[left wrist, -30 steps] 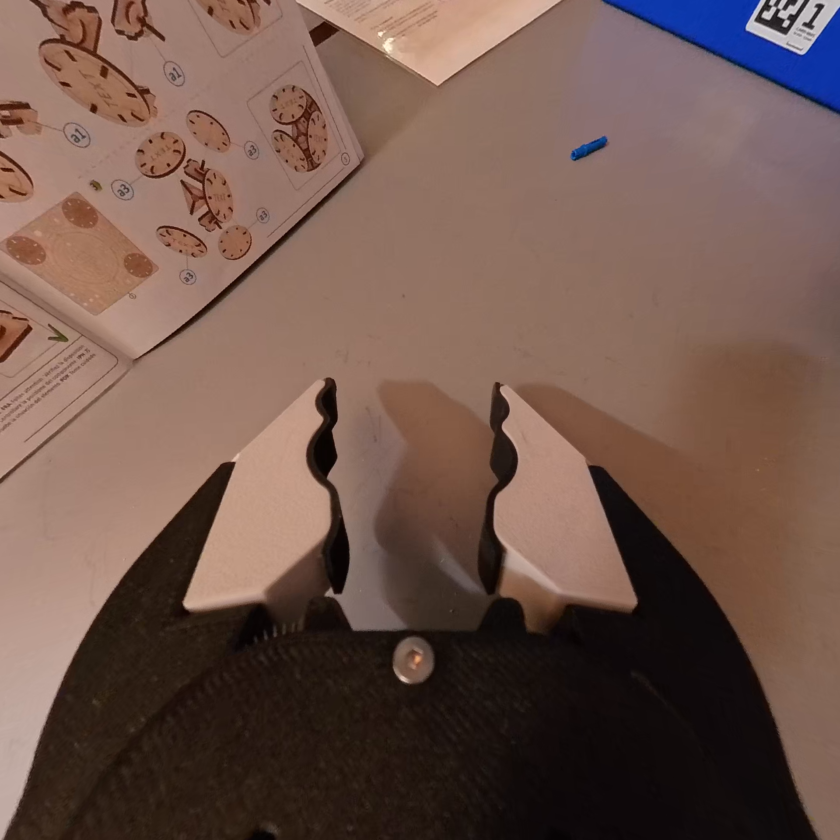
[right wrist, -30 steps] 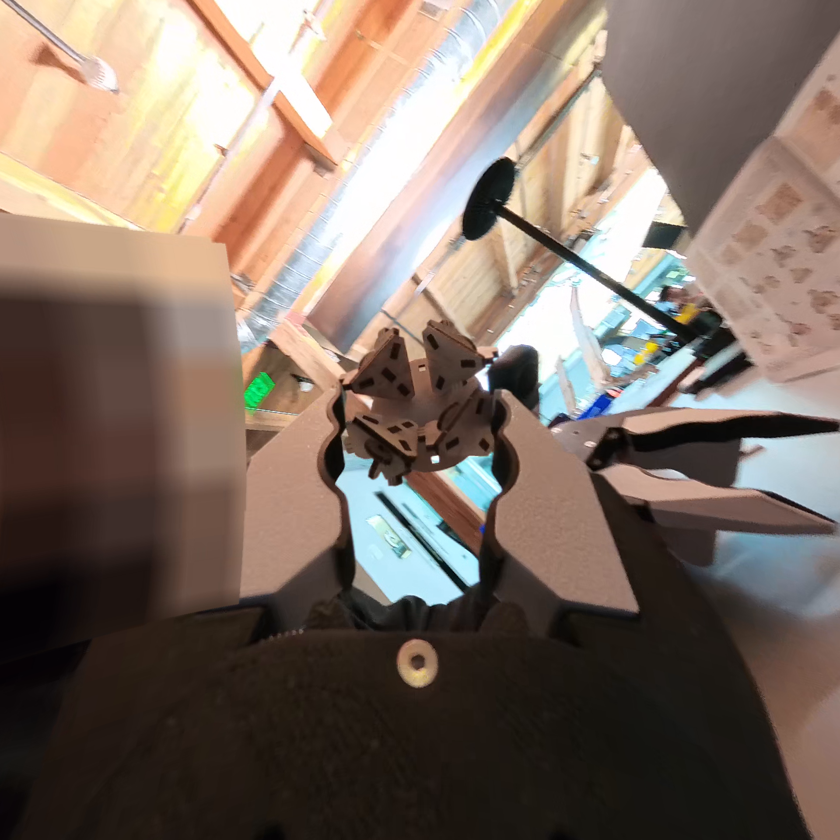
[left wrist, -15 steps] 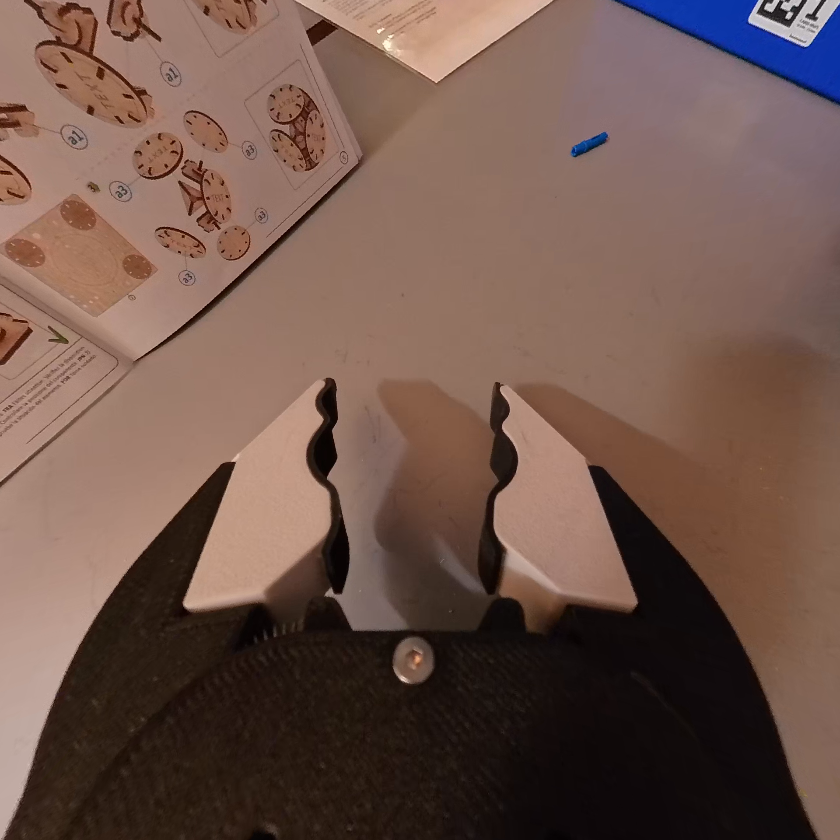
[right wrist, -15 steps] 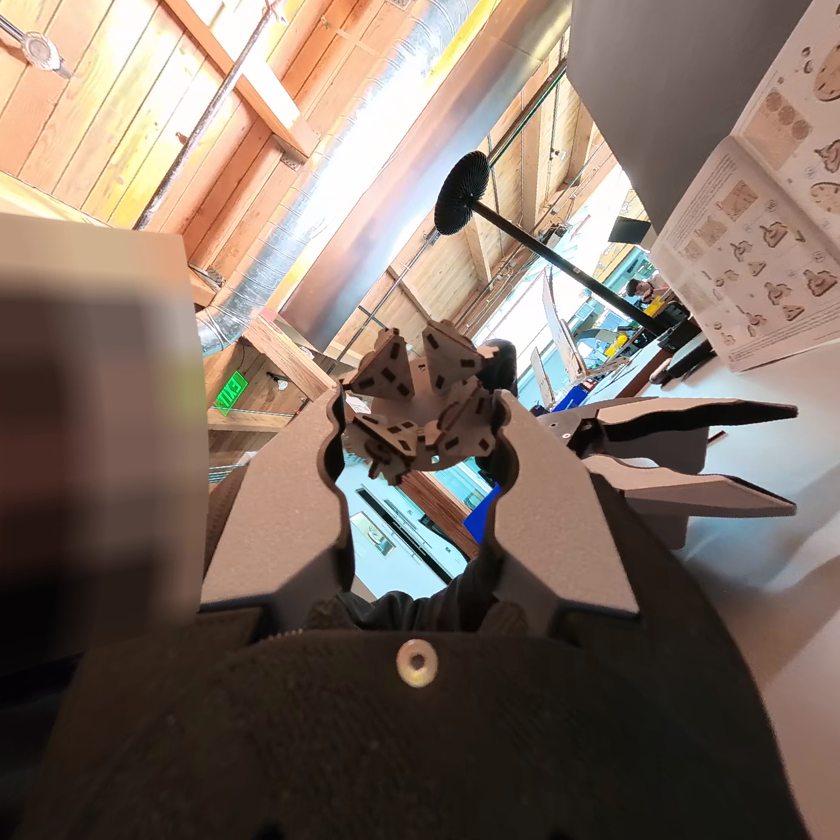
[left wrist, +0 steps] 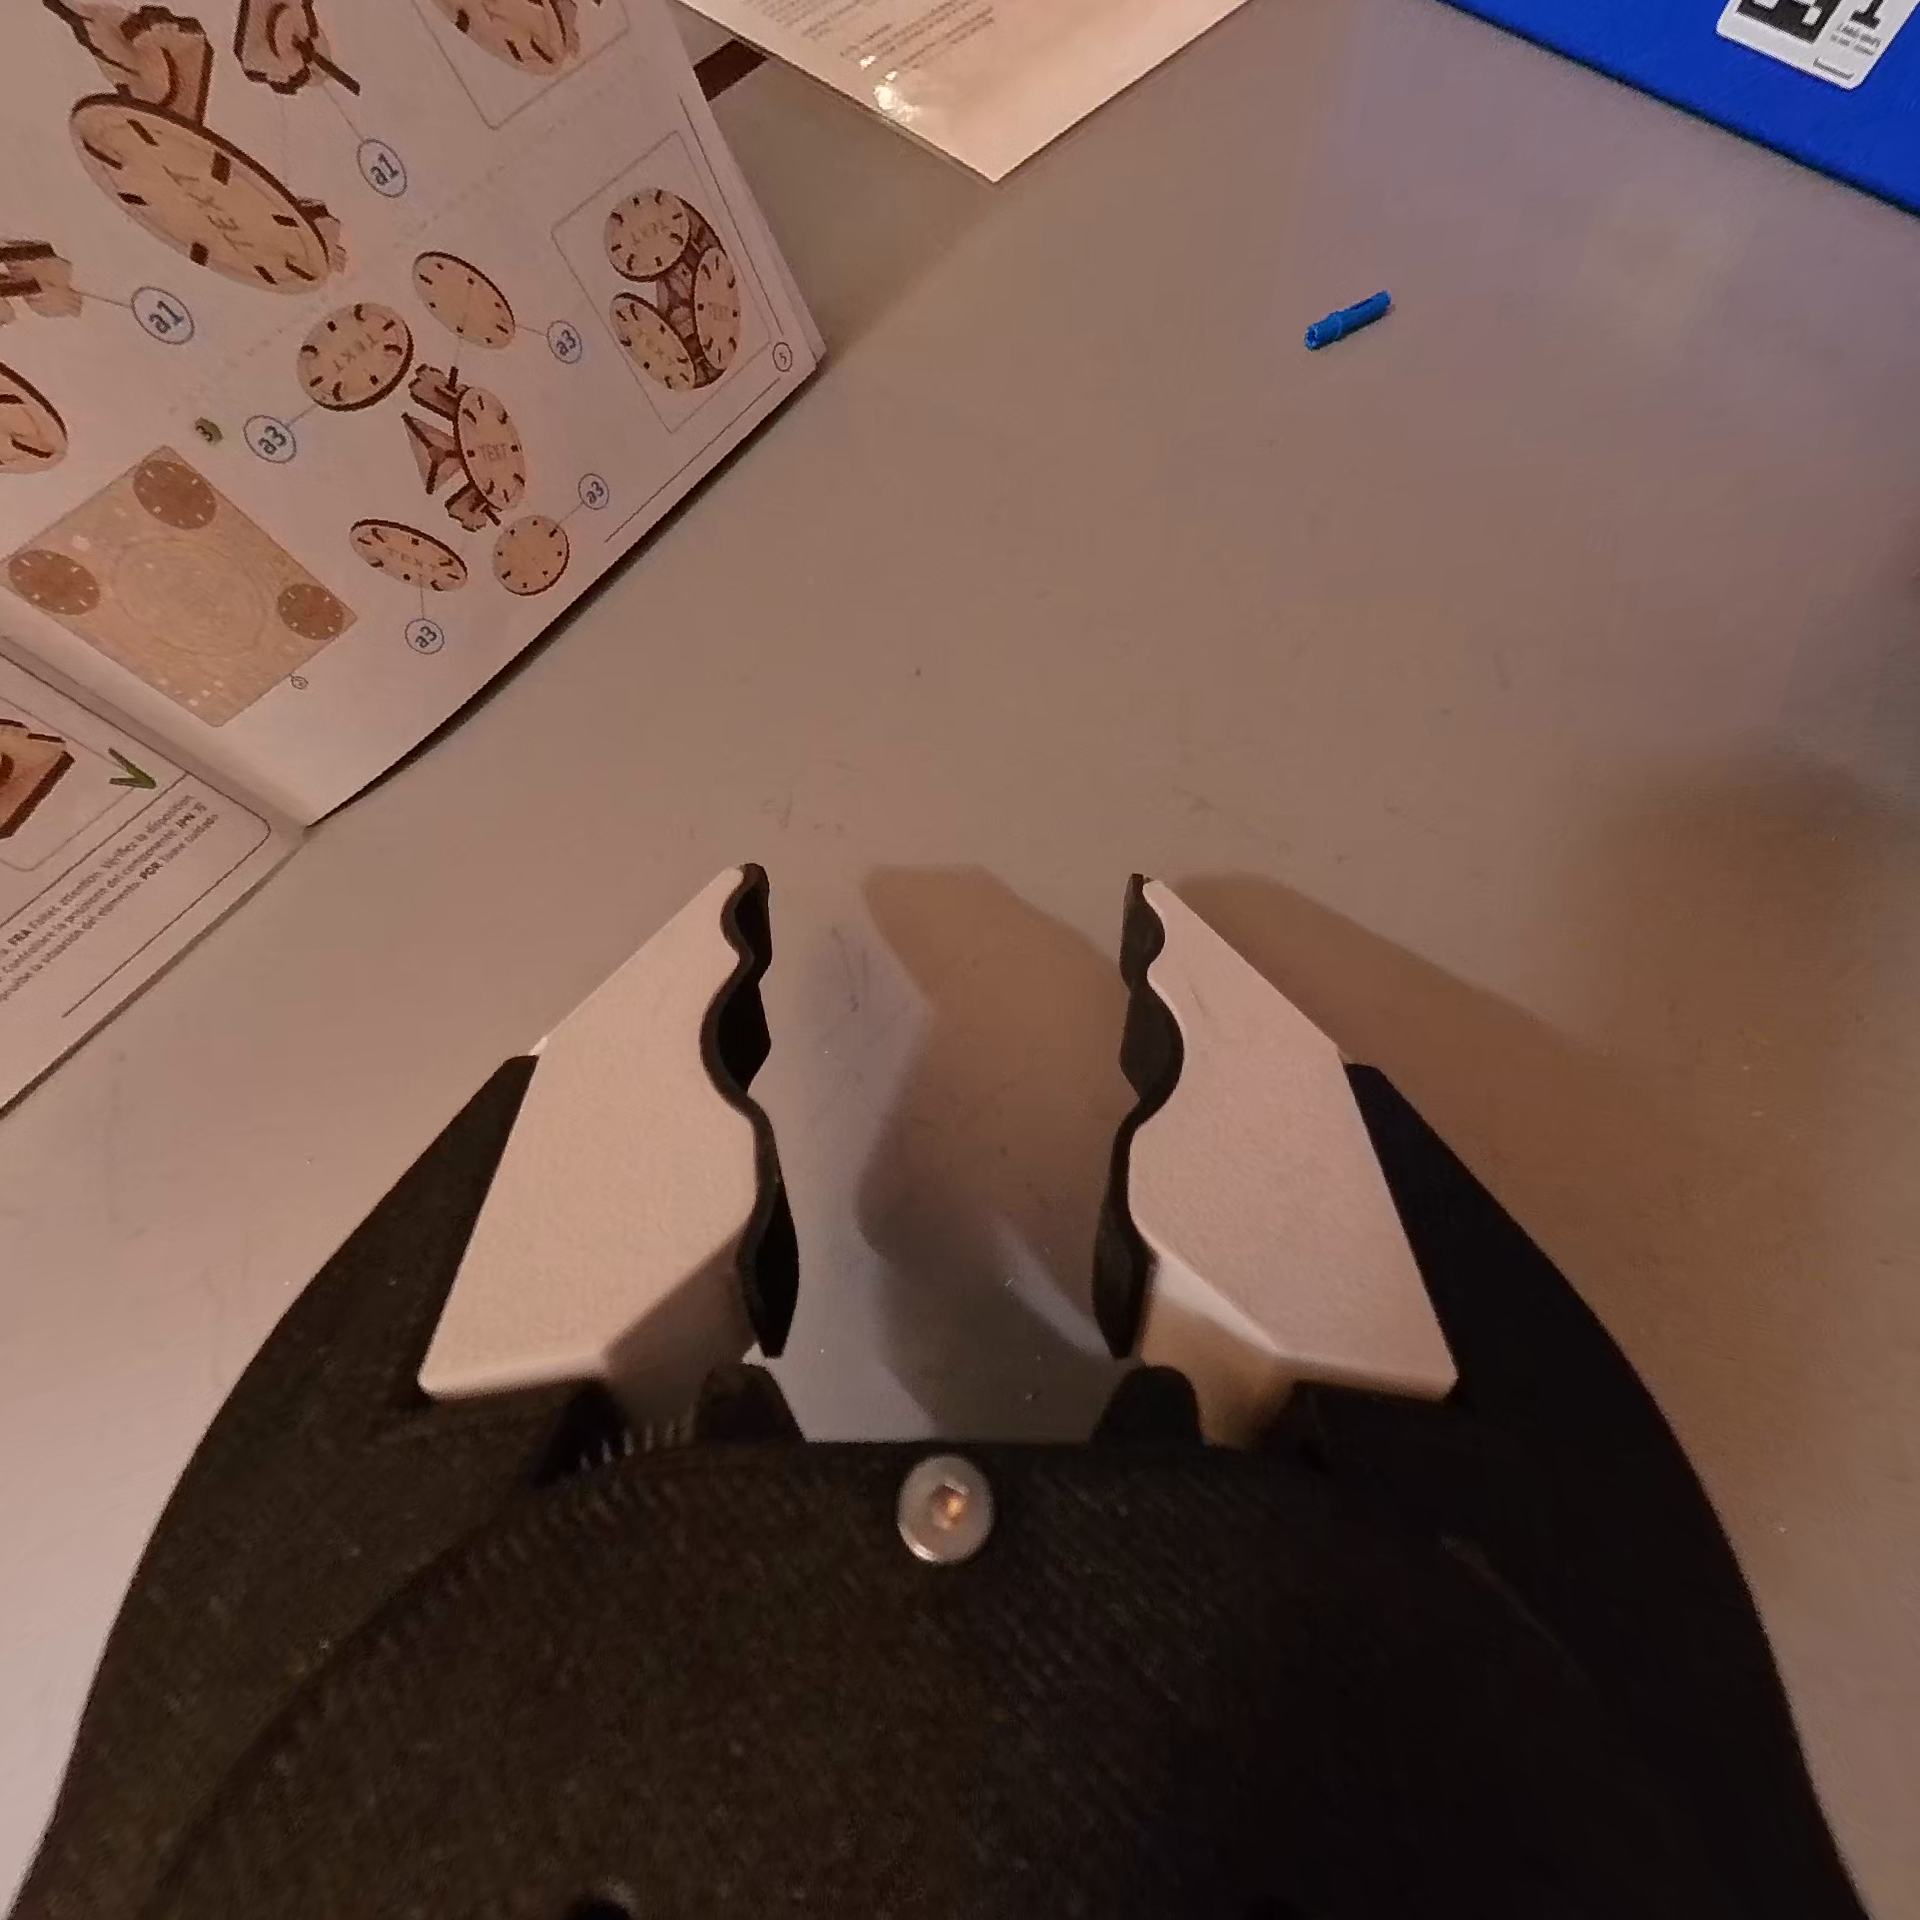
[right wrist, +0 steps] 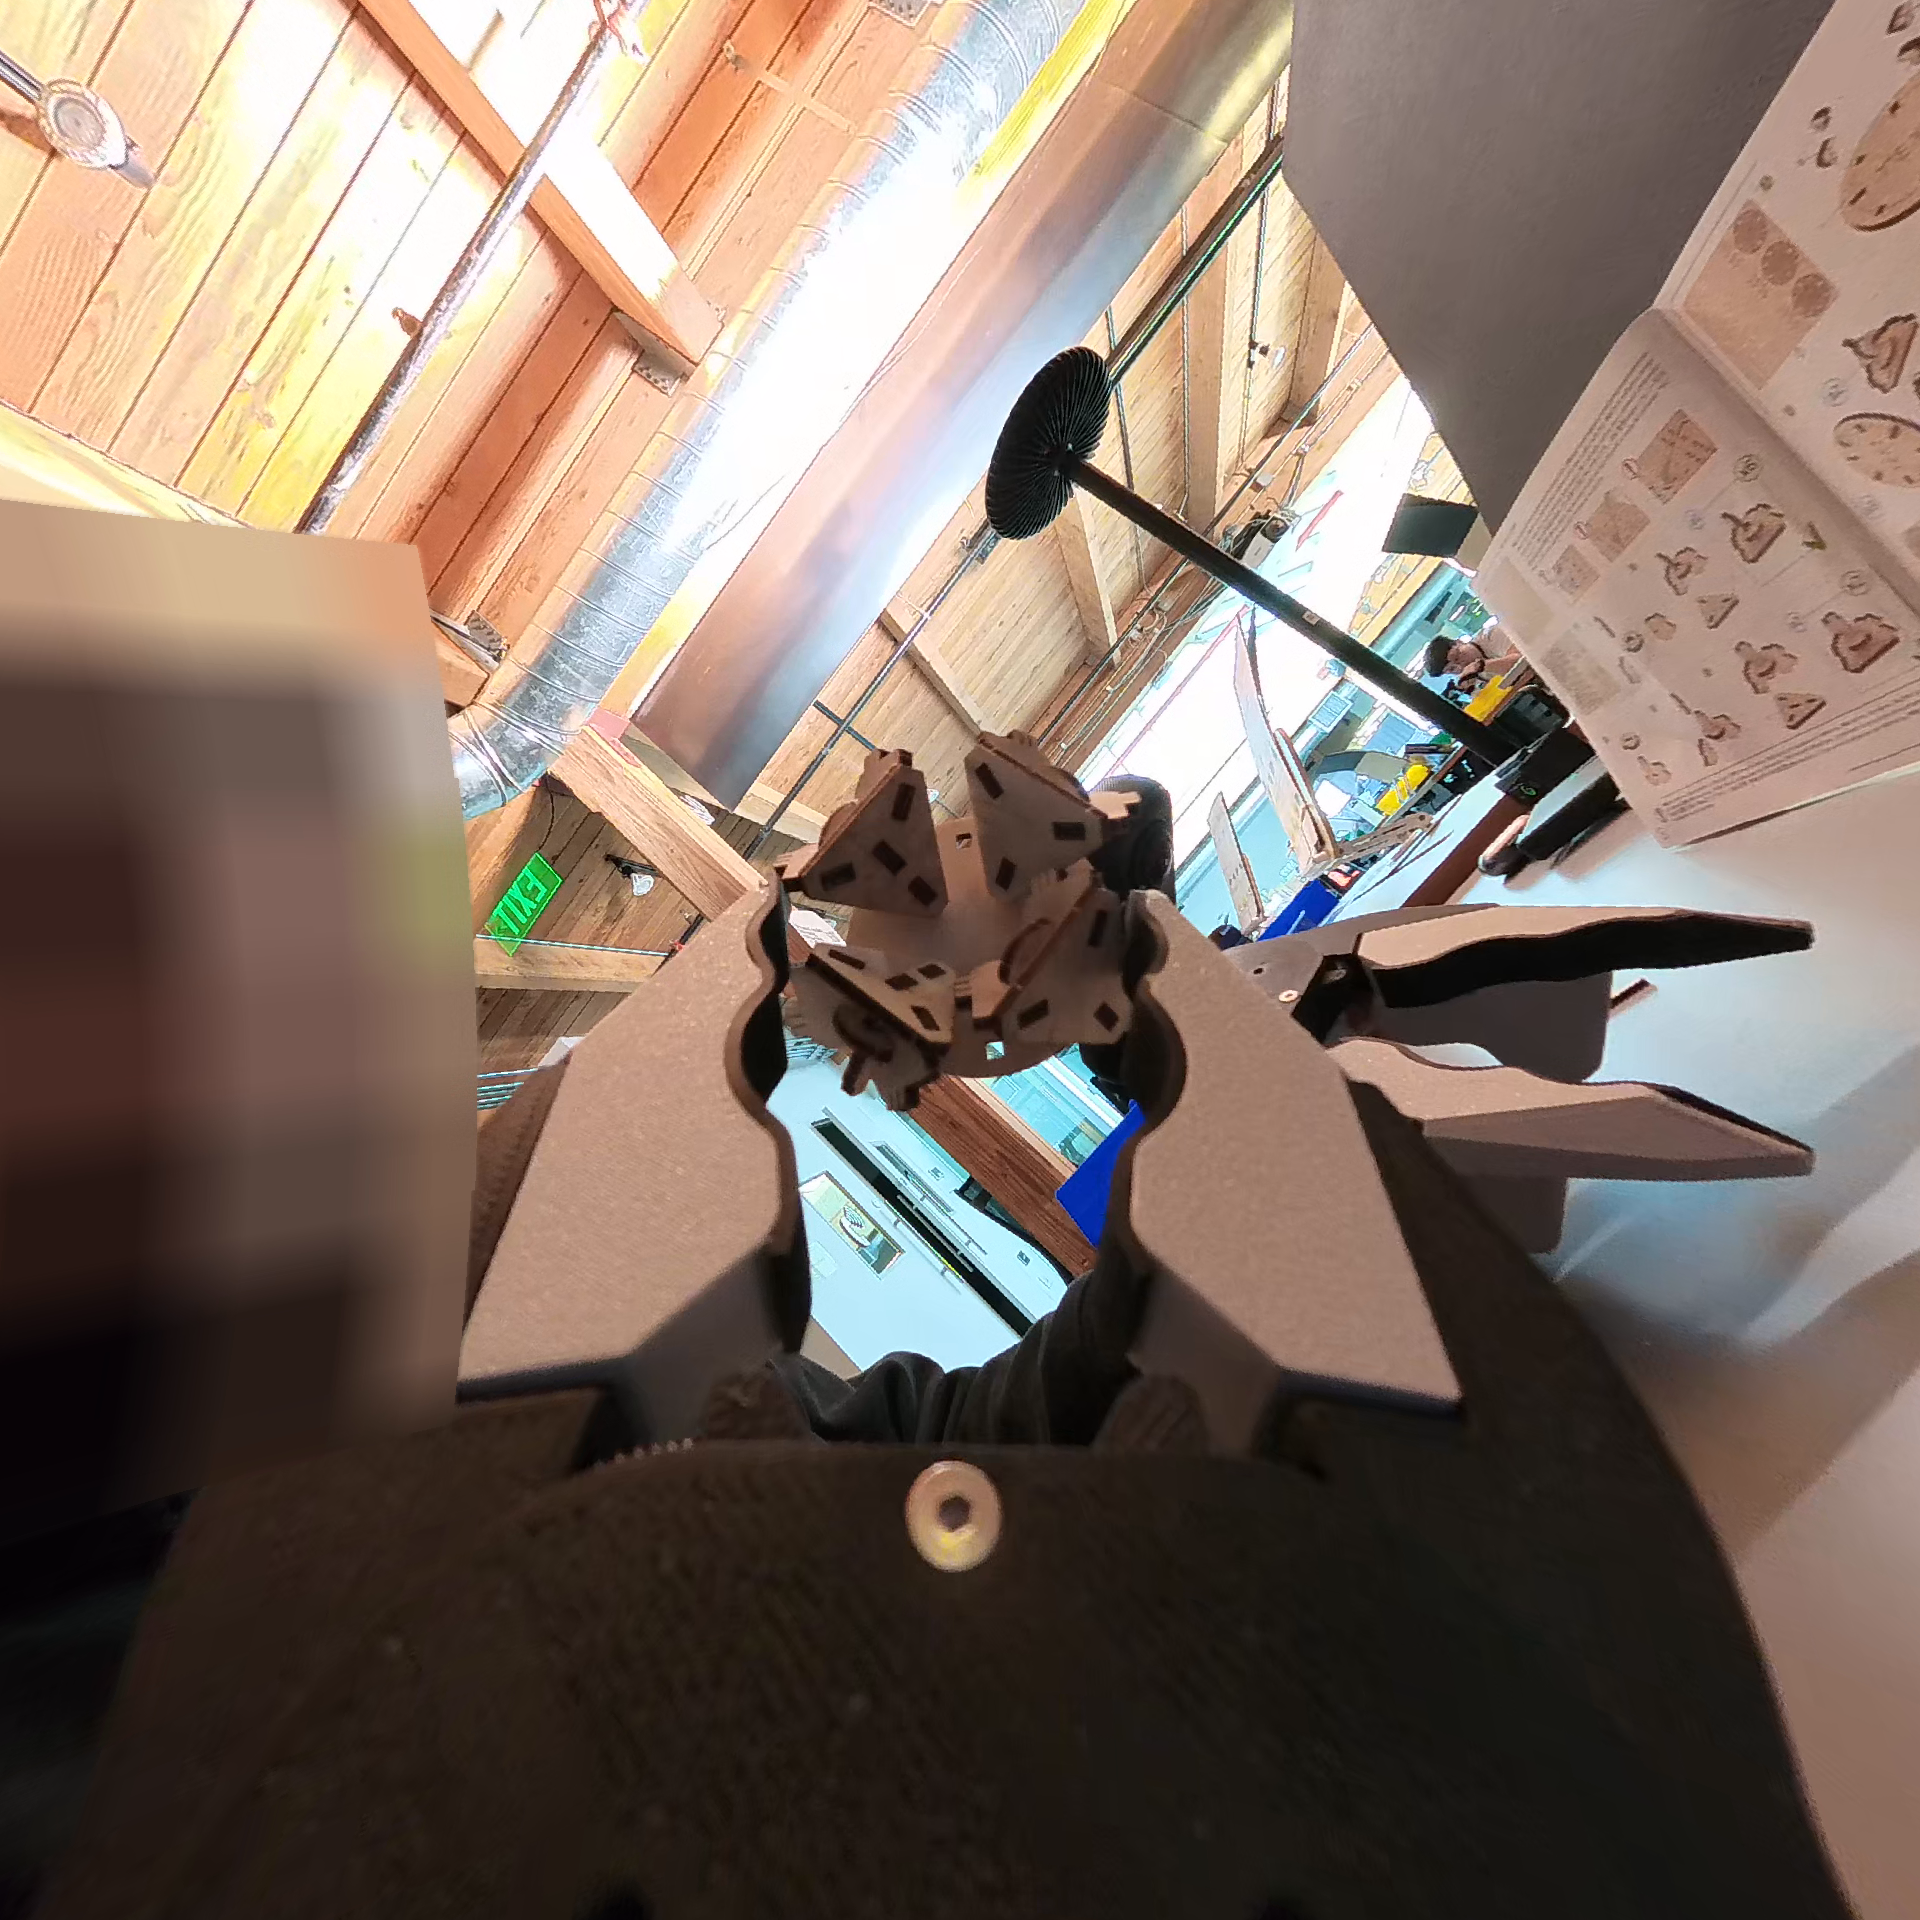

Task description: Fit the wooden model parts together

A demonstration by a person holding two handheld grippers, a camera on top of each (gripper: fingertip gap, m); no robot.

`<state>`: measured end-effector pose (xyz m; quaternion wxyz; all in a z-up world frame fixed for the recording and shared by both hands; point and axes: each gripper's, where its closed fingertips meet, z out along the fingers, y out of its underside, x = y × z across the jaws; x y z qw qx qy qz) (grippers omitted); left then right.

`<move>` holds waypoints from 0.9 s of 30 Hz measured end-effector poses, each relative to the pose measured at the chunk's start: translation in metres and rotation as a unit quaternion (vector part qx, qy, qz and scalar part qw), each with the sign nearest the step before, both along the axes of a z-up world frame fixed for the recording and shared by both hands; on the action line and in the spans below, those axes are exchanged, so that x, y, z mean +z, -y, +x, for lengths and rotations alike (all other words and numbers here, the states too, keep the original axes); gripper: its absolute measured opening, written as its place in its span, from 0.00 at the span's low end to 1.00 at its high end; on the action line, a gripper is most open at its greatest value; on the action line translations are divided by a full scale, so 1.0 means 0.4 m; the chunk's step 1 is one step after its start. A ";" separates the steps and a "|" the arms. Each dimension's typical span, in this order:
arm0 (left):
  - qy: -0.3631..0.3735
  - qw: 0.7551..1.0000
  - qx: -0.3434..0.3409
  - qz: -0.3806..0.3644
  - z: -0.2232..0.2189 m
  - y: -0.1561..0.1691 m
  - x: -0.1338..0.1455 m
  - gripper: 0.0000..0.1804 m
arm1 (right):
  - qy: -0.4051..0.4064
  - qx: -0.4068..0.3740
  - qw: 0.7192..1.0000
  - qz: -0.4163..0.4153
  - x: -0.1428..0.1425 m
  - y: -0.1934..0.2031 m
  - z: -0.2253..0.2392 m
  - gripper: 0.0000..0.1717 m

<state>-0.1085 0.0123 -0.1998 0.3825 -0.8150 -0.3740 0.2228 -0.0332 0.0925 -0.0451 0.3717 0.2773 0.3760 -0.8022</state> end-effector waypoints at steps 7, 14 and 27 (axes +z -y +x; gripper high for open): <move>0.000 1.000 0.000 -0.001 0.000 0.000 0.000 0.37 | -0.007 -0.007 1.000 0.021 -0.007 0.008 0.001 0.37; -0.001 1.000 -0.001 -0.003 0.001 -0.001 -0.001 0.37 | -0.009 -0.007 0.999 0.032 -0.013 0.015 0.002 0.37; -0.001 1.000 -0.001 -0.005 0.001 -0.001 -0.002 0.37 | -0.005 -0.005 1.000 0.028 -0.013 0.014 0.001 0.37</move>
